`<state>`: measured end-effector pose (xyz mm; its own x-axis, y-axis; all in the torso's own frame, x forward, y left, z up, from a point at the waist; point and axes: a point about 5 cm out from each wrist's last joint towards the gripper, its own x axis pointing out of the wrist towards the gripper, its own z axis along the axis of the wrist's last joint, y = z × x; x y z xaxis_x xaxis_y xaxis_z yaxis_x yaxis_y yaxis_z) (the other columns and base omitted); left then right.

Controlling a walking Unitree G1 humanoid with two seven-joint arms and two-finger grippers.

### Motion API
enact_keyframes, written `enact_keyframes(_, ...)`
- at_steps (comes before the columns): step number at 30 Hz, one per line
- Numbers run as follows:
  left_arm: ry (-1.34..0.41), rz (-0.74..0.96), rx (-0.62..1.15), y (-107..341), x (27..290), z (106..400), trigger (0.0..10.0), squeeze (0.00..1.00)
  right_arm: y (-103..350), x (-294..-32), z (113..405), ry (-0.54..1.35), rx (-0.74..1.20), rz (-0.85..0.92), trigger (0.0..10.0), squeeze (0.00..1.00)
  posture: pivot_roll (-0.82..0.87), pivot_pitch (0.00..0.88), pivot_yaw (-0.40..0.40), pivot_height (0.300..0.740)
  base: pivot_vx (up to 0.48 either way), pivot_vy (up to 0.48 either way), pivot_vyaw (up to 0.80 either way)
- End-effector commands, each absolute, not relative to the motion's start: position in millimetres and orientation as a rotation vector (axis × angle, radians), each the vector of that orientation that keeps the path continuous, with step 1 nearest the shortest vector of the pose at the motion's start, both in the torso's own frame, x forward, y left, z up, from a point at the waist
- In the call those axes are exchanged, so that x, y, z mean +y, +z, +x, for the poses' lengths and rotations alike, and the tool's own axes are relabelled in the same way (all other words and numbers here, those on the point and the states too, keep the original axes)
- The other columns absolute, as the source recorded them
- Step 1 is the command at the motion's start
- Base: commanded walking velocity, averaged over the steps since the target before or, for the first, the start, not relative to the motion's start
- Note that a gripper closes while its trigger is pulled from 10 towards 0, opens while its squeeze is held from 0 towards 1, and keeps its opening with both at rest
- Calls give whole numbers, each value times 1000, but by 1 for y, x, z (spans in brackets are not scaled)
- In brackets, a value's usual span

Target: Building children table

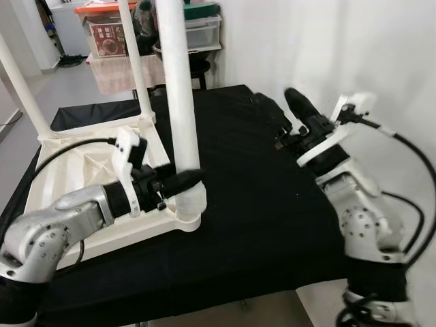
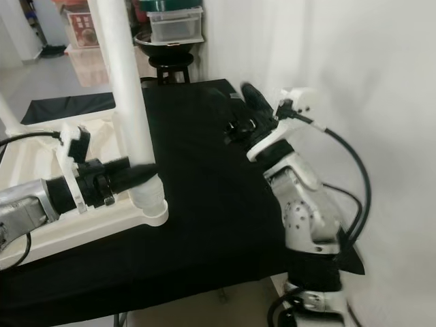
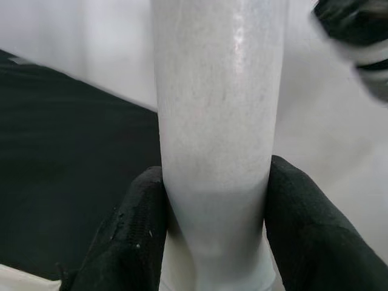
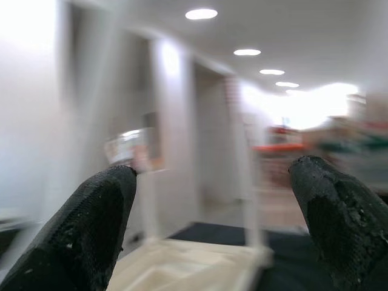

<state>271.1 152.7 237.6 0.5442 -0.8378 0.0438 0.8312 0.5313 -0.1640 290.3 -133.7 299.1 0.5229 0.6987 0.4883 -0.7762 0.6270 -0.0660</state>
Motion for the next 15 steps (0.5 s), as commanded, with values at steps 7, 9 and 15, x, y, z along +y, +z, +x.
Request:
enact_keyframes(7, -1167, -43, -8, 243, 150, 256, 0, 0, 290, -121, 259, 1298, -382, 14, 10000, 0, -16, 0, 16, 740, 0, 0, 0)
enact_keyframes(9, -1184, -38, -17, 243, 149, 254, 0, 0, 288, -119, 259, 1310, -366, 2, 10000, 0, -16, 0, 16, 740, 0, 0, 0)
enact_keyframes(15, -1300, 5, -38, 243, 144, 241, 0, 0, 283, -111, 259, 1378, -329, 21, 10000, 0, -14, 0, 11, 740, 0, 0, 0)
